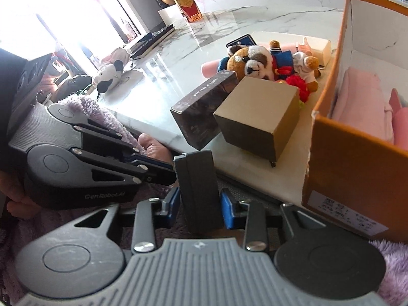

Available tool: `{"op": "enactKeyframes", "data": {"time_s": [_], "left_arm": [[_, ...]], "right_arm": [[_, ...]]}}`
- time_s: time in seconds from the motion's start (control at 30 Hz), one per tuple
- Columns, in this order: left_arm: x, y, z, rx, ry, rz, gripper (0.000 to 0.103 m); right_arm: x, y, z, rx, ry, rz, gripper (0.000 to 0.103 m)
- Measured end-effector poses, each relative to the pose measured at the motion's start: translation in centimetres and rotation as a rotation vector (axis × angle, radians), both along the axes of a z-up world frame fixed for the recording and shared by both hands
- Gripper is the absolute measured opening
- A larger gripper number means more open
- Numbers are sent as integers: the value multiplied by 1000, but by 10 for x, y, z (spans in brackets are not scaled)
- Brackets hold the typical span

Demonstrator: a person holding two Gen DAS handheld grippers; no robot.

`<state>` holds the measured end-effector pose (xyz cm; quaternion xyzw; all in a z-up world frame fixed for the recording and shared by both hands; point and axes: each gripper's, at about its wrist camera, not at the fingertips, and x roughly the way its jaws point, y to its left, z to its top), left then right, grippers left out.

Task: Organize objects
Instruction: 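Move the right tool to the black case and grasp it, then lift the black case with the right tool while the left tool grasps the PHOTO CARD box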

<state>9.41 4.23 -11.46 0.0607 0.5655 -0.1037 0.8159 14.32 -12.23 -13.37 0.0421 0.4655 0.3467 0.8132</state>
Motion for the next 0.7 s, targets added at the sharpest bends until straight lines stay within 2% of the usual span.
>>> {"op": "enactKeyframes", "data": {"time_s": [0.07, 0.23, 0.5, 0.7], "left_arm": [[-1, 1, 0, -6, -3, -1, 4], [2, 3, -1, -25, -3, 9, 5], [6, 4, -4, 2, 4, 32, 2], [7, 1, -5, 17, 0, 29, 3]], "right_arm": [[13, 20, 0, 4, 8, -6, 40], [24, 17, -8, 44, 50, -32, 44], [32, 20, -19, 46, 55, -71, 51], [32, 20, -19, 58, 60, -80, 52]]}}
